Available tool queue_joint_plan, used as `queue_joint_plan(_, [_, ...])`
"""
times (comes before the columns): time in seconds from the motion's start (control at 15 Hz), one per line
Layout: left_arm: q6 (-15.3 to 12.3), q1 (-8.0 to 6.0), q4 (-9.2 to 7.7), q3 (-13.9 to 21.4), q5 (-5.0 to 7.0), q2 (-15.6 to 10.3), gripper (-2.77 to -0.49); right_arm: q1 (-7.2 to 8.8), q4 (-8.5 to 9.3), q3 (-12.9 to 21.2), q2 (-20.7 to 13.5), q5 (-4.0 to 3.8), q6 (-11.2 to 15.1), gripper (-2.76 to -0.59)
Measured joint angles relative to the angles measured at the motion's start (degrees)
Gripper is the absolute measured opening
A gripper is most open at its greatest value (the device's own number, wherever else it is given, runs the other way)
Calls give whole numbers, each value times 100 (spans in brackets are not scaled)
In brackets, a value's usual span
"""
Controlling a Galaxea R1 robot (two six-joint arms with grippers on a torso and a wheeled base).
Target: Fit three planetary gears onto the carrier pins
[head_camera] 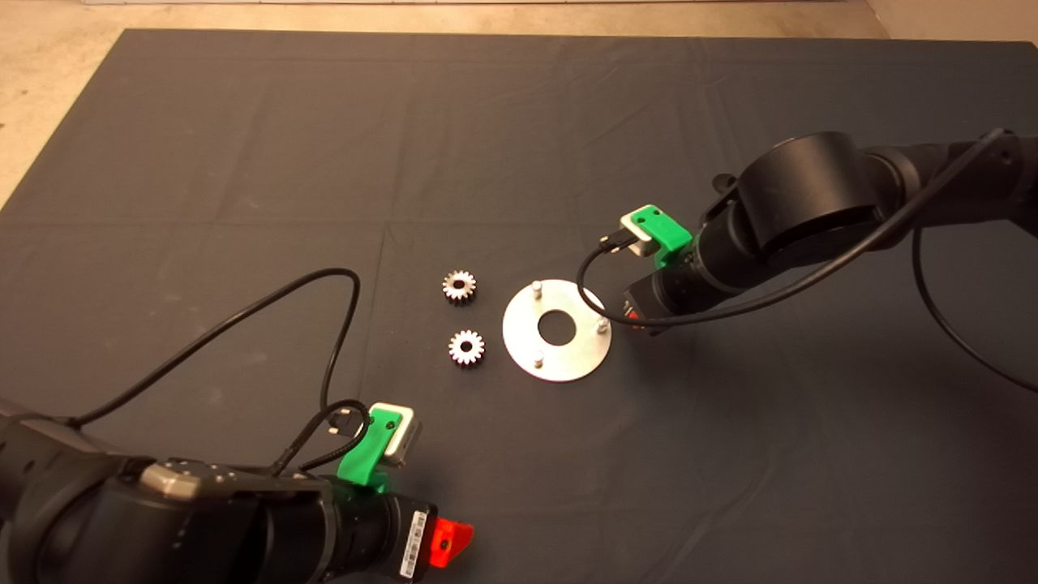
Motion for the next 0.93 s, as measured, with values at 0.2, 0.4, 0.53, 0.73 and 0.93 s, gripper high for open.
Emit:
queue_joint_plan(0.2, [1,0,0,0,0,2,-51,-2,2,-127,92,-6,2,-247])
queue_joint_plan(0.4, [0,0,0,0,0,0,-51,-2,9,-130,154,14,-1,-247])
queue_joint_plan(0.53, [0,0,0,0,-2,2,-51,-5,10,-149,165,9,-1,-247])
queue_joint_plan(0.73, [2,0,0,0,-2,2,-51,-33,11,-187,312,7,-1,-247])
queue_joint_plan(0.93, [0,0,0,0,-1,2,-51,-88,13,-221,368,32,-1,-247])
